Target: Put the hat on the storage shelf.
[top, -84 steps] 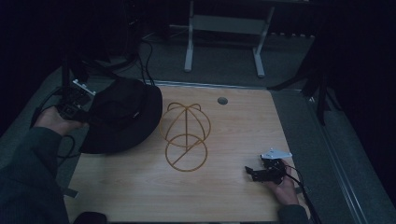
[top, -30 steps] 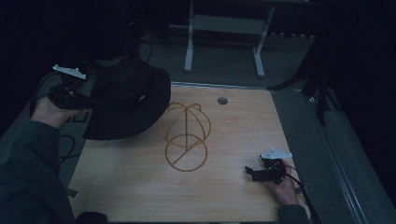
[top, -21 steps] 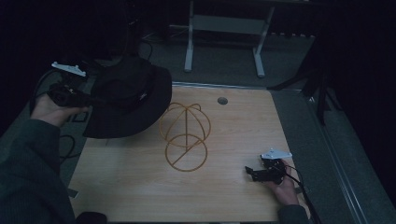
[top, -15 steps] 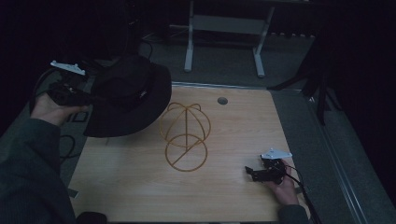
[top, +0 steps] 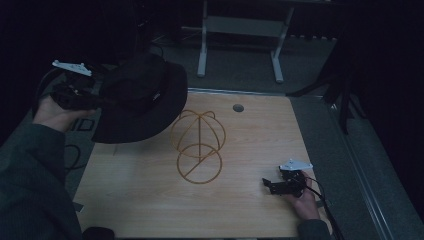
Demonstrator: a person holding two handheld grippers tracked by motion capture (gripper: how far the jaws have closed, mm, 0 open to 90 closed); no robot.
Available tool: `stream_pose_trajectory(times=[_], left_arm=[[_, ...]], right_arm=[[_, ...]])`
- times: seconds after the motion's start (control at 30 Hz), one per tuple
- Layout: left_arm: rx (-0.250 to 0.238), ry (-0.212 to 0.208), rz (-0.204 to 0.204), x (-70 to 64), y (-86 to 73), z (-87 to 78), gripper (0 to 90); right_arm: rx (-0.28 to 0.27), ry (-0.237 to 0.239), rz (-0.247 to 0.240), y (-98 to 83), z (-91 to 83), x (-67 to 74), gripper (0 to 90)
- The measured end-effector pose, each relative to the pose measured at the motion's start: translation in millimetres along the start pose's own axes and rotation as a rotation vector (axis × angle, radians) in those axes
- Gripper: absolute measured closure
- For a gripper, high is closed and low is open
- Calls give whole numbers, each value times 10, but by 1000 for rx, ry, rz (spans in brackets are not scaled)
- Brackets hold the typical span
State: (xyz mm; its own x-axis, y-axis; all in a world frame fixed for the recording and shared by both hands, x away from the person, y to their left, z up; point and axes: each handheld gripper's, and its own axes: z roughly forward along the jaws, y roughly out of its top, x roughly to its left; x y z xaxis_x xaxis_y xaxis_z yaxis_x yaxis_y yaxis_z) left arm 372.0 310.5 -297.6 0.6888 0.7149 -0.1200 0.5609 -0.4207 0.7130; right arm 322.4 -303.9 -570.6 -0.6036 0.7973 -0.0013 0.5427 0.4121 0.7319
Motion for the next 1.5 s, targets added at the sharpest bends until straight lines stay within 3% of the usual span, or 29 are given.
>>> stream_pose_trajectory(times=[0.57, 0.87, 1.5], left_arm=[[-18, -18, 45, -97, 131, -104, 885], [-46, -55, 62, -146, 198, -140, 885], [-27, -86, 113, -279, 305, -152, 884]], right_arm=[[2, 0, -1, 0, -1, -1, 111], [2, 1, -1, 1, -2, -1, 111], [2, 1, 0, 1, -2, -1, 111]])
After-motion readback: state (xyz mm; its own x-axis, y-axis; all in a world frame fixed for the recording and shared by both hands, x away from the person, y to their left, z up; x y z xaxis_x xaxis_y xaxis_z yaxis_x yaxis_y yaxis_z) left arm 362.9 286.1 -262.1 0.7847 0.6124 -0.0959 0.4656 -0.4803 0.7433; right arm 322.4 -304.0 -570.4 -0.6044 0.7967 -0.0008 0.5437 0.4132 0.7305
